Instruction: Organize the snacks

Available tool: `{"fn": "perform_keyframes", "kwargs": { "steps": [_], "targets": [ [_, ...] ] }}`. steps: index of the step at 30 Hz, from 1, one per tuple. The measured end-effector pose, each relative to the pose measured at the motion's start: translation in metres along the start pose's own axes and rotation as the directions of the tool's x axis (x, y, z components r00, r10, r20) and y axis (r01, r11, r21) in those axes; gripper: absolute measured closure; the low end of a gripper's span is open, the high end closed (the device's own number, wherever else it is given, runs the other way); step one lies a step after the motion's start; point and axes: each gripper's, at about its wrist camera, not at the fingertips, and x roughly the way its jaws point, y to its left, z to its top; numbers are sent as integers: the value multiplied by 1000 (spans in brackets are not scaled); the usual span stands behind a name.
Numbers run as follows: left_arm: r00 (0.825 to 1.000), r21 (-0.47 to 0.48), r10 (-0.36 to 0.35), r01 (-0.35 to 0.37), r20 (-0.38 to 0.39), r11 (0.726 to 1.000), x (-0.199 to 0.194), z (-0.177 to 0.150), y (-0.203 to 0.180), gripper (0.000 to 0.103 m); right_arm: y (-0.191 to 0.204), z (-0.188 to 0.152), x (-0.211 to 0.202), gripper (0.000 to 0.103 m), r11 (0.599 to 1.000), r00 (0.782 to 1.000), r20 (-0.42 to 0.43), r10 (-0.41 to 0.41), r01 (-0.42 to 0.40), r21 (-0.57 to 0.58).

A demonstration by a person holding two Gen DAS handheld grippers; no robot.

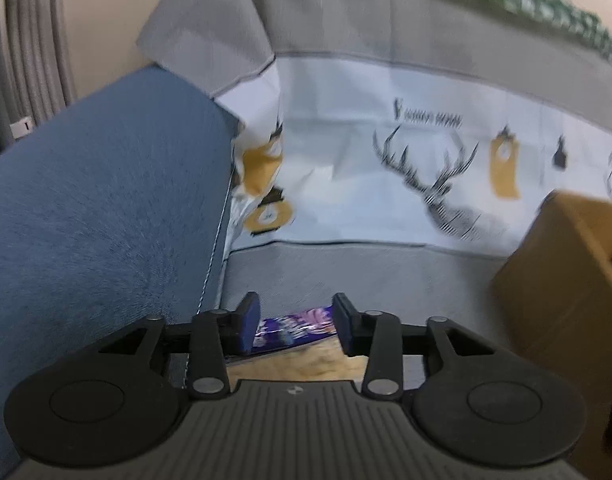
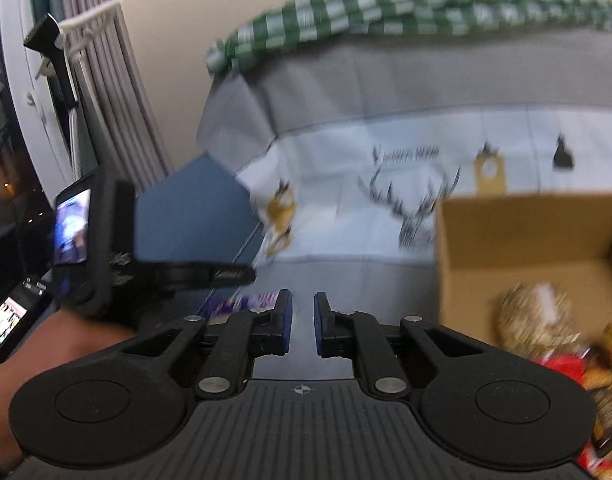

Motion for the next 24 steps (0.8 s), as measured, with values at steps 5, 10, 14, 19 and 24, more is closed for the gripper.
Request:
{"fn": "perform_keyframes", "kwargs": {
  "steps": [5,10,14,19,24],
  "targets": [
    [998,87,10,-4,-68,996,36,0,-12,35,14,-13,26,87,999,986,-161,41,-43,-9],
    [991,153,30,-10,-130,988,65,-3,-23,22,29,-22,32,82,996,971,-225,81,-88,-20],
    [974,66,-21,36,-224,997,72,-6,-11,37,31,-25,38,75,996,962,-262,74,-82,-19],
    [955,-39,-54,45,-291,998,56,-4,0,53,36,-36,47,72,997,949,-307,73,-79,-5],
    [924,-171,-131,73,-359,983,32,-15,10,53,42,-41,48,68,997,946,-318,59,-70,-23]
  ]
}}
